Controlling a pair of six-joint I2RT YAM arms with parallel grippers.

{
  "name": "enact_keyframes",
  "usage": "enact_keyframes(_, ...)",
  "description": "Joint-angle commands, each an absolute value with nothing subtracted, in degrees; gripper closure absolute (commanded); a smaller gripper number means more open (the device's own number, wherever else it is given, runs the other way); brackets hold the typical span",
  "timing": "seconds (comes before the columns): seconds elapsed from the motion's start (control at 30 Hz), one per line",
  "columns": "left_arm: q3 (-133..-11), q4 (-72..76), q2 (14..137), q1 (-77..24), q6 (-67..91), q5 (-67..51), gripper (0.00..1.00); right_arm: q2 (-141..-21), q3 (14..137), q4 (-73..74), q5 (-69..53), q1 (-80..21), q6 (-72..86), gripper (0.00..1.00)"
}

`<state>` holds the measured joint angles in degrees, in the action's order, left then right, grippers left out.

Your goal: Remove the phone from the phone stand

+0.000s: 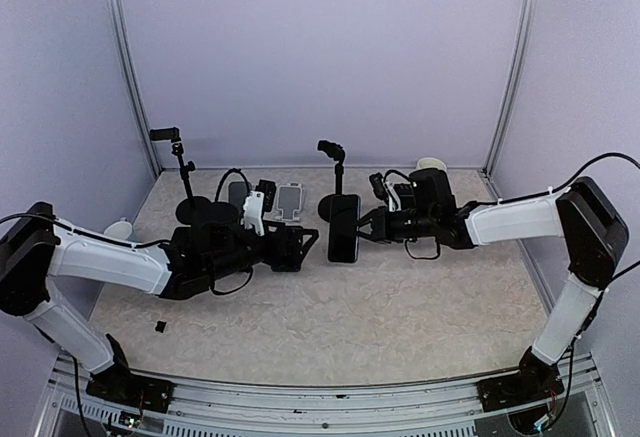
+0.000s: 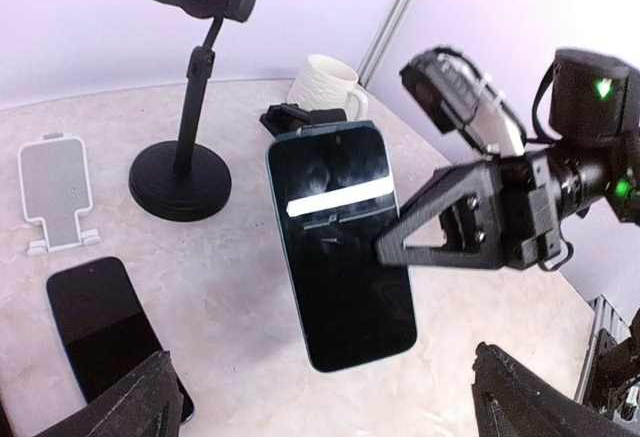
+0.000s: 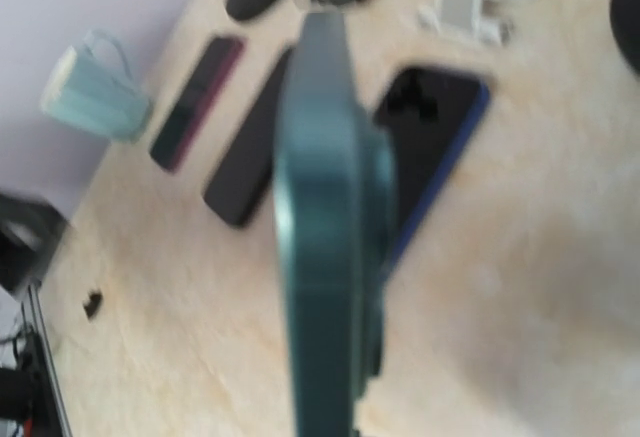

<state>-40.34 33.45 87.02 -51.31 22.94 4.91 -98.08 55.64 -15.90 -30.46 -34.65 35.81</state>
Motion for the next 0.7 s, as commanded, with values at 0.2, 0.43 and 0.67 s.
enact_keyframes(0.2, -38.30, 33.73, 82.09, -49.31, 22.46, 5.13, 0.01, -105.91, 56.74, -17.28, -39.41, -32.29, 32.99, 1.00)
enact_keyframes(0.43, -37.20, 34.97, 82.04, -49.48, 23.45, 4.99, 0.01, -110.54, 58.45, -18.36, -41.20, -31.15, 32.22, 1.00)
enact_keyframes(0.67, -37.27, 35.16, 81.94, -49.57, 23.66, 5.76, 0.01, -114.80, 62.23, -18.05, -43.07, -29.74, 32.69, 1.00)
